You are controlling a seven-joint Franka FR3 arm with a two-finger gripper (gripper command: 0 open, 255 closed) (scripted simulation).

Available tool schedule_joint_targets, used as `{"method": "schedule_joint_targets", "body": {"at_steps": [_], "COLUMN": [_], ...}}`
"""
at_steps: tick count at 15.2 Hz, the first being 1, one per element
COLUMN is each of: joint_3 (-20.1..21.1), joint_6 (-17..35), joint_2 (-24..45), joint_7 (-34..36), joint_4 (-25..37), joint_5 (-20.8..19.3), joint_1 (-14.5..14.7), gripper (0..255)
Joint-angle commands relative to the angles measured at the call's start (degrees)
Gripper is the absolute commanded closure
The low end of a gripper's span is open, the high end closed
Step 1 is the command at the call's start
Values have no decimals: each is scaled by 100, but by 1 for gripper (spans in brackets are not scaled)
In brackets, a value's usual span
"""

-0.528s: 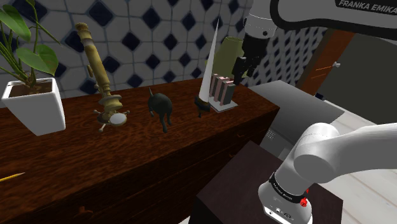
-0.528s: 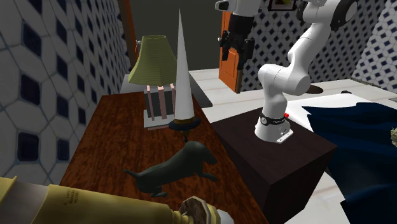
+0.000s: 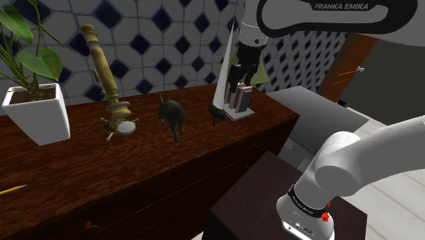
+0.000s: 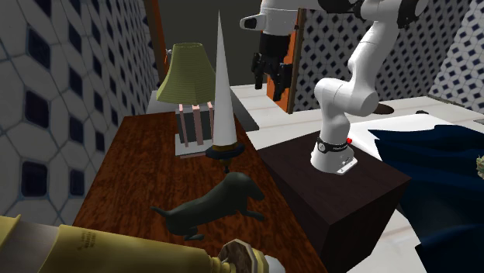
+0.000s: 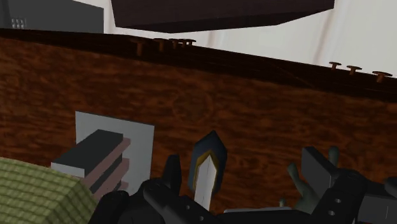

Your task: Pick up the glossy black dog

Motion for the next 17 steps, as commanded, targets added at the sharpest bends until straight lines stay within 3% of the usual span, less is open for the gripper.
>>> {"method": "schedule_joint_targets", "body": {"at_steps": [1, 9, 17], "joint_3": [-28, -31, 25], "joint_6": [293, 983, 1237], "joint_2": [488, 2242, 4042], "joint_7": [-44, -172, -321], "joint_4": [175, 1145, 2595], "joint_5": [48, 311, 571], "joint_1": [4, 81, 149], "gripper": [0, 0, 0]}}
